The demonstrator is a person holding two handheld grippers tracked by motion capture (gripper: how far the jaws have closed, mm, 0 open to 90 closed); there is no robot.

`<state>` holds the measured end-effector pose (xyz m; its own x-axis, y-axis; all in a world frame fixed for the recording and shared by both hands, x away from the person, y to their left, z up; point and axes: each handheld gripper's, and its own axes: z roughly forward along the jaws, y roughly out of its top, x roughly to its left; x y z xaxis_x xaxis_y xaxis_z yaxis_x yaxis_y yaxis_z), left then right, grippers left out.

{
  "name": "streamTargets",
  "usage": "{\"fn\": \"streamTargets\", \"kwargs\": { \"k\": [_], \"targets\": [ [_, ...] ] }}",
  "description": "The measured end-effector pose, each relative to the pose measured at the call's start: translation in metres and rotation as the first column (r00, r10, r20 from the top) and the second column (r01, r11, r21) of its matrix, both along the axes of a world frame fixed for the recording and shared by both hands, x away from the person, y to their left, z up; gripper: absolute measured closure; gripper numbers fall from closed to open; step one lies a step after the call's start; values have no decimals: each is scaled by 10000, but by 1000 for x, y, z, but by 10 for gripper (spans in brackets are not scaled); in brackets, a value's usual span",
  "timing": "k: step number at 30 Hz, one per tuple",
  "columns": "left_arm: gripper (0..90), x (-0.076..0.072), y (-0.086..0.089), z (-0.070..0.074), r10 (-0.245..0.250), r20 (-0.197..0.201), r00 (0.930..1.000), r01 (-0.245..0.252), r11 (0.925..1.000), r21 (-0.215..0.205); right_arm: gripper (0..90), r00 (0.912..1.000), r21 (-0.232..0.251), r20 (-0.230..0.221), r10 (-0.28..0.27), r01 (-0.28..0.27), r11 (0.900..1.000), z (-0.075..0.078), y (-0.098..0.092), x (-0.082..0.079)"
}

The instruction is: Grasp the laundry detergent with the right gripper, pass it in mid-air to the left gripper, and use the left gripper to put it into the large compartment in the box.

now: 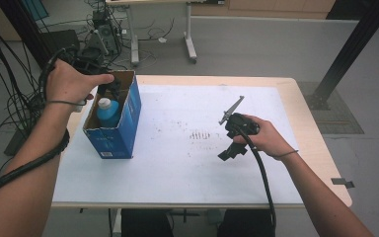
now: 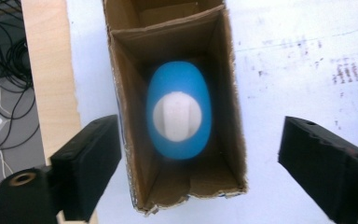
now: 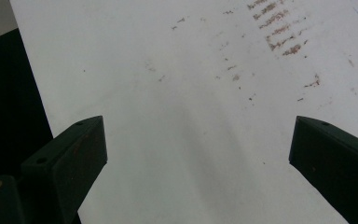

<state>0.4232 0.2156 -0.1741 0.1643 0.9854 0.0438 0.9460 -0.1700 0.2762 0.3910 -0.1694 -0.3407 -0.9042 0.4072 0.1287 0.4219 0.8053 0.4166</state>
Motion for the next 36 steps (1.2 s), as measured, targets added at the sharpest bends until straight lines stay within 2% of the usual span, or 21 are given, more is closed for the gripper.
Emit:
{"fn": "streamTargets", "kwargs": {
  "k": [6,14,18,22,25,27,32,36],
  "targets": [
    [84,-1,-7,11,-241,-68,9997,241,9997,40,37,10000,33,2,-28,28,10000,1,-1,0],
    [61,-3,-22,19,-632,-135,9979,630,9979,-150,36,9999,67,14,-108,108,9999,1,-3,0],
    [63,-6,-34,22,-987,-96,9951,985,9949,-221,36,9999,53,2,-148,148,9999,1,-4,0],
    [67,-9,-48,26,-1426,-17,9898,1423,9884,-523,36,9998,57,-6,-189,189,9998,1,-4,0],
    [71,-11,-60,29,-1828,29,9831,1824,9795,-857,36,9998,61,-5,-184,184,9998,1,-4,0],
    [72,-13,-70,29,-2099,-2,9777,2091,9740,-876,36,9998,69,-30,-196,196,9998,0,-4,0],
    [75,-17,-93,29,-2857,-140,9582,2833,9547,-911,36,9997,45,-55,-224,224,9997,0,-3,1],
    [81,-21,-112,25,-3411,-311,9395,3363,9358,-1053,36,9995,38,-78,-319,320,9995,0,-4,2]
  ]
}}
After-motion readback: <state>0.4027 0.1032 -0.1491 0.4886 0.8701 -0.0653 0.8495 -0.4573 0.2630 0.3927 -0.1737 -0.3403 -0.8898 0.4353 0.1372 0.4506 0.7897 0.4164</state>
